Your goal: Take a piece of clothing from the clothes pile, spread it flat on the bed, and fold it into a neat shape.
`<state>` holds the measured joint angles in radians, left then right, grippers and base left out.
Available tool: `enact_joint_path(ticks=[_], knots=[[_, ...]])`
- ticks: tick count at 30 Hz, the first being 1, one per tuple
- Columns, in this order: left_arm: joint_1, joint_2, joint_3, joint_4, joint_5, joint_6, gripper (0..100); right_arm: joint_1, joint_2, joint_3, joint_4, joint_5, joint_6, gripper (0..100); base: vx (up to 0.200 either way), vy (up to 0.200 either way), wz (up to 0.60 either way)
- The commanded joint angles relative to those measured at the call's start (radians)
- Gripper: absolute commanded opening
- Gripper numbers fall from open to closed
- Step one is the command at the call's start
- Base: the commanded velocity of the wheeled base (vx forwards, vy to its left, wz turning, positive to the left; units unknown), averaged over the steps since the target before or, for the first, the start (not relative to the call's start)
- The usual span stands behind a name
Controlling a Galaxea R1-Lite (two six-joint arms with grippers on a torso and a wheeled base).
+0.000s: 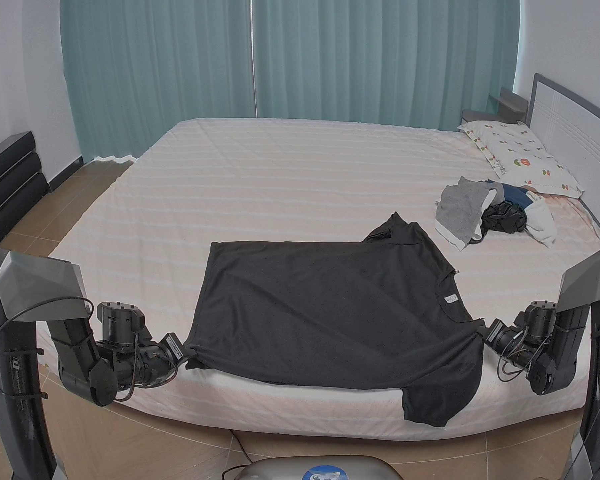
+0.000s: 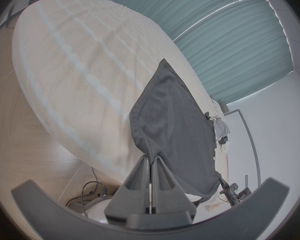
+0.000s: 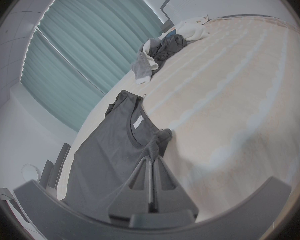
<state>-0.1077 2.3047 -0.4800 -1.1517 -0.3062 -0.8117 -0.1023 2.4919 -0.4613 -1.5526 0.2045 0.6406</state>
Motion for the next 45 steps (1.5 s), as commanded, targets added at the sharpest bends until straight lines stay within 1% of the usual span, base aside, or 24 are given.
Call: enact_joint_path(ticks=[1, 9, 11, 12, 16, 19, 20, 21, 24, 26, 29, 33, 35, 39, 45], knots=[[0.002, -0.014, -0.006, 0.000, 0.001, -0.011, 0, 0.004, -0.011, -0.065, 0.006, -0.004, -0.001, 0, 0.000, 0.000, 0.00], [0.002, -0.014, -0.005, 0.000, 0.001, -0.011, 0, 0.009, 0.010, -0.125, 0.005, 0.004, -0.001, 0, 0.000, 0.000, 0.00], [0.002, -0.014, -0.005, 0.000, 0.001, -0.011, 0, 0.007, 0.027, -0.183, 0.012, 0.004, -0.001, 0, 0.000, 0.000, 0.00], [0.002, -0.014, -0.005, 0.000, 0.001, -0.011, 0, 0.004, 0.031, -0.197, 0.014, 0.004, -0.001, 100, 0.000, 0.000, 0.00], [0.002, -0.011, -0.005, 0.000, 0.001, -0.007, 0, 0.009, 0.068, -0.198, 0.016, 0.004, -0.001, 100, 0.000, 0.000, 0.00], [0.002, -0.013, -0.005, 0.000, 0.001, -0.009, 0, 0.003, 0.053, -0.185, 0.019, 0.003, -0.001, 100, 0.000, 0.000, 0.00], [0.002, -0.013, -0.005, 0.000, 0.001, -0.009, 0, -0.004, 0.010, -0.152, 0.020, 0.003, -0.001, 100, 0.000, 0.000, 0.00], [0.002, -0.013, -0.005, 0.000, 0.001, -0.009, 0, -0.004, 0.010, -0.152, 0.020, 0.003, -0.001, 100, 0.000, 0.000, 0.00], [0.002, -0.013, -0.005, 0.000, 0.001, -0.009, 0, -0.019, -0.082, -0.040, 0.042, 0.030, -0.004, 100, 0.000, 0.000, 0.00], [0.002, -0.013, -0.005, 0.000, 0.001, -0.009, 0, -0.022, -0.100, 0.012, 0.046, 0.049, -0.004, 100, 0.000, 0.000, 0.00], [0.002, -0.013, -0.005, 0.000, 0.001, -0.009, 0, -0.031, -0.104, 0.069, 0.045, 0.056, -0.009, 100, 0.000, 0.000, 0.00], [0.002, -0.011, -0.005, 0.000, 0.001, -0.009, 0, -0.031, -0.074, 0.142, 0.031, 0.061, -0.079, 100, 0.000, 0.000, 0.00], [0.002, -0.011, -0.005, 0.000, 0.001, -0.007, 0, -0.027, -0.071, 0.174, 0.031, 0.089, -0.130, 100, 0.000, 0.000, 0.00], [0.002, -0.007, -0.006, -0.003, 0.001, -0.004, 0, -0.008, -0.061, 0.233, 0.026, 0.162, -0.193, 100, 0.000, 0.000, 0.00], [0.002, -0.008, -0.008, -0.002, -0.001, -0.006, 0, 0.004, -0.005, 0.240, -0.008, 0.171, -0.202, 100, 0.000, 0.000, 0.00]])
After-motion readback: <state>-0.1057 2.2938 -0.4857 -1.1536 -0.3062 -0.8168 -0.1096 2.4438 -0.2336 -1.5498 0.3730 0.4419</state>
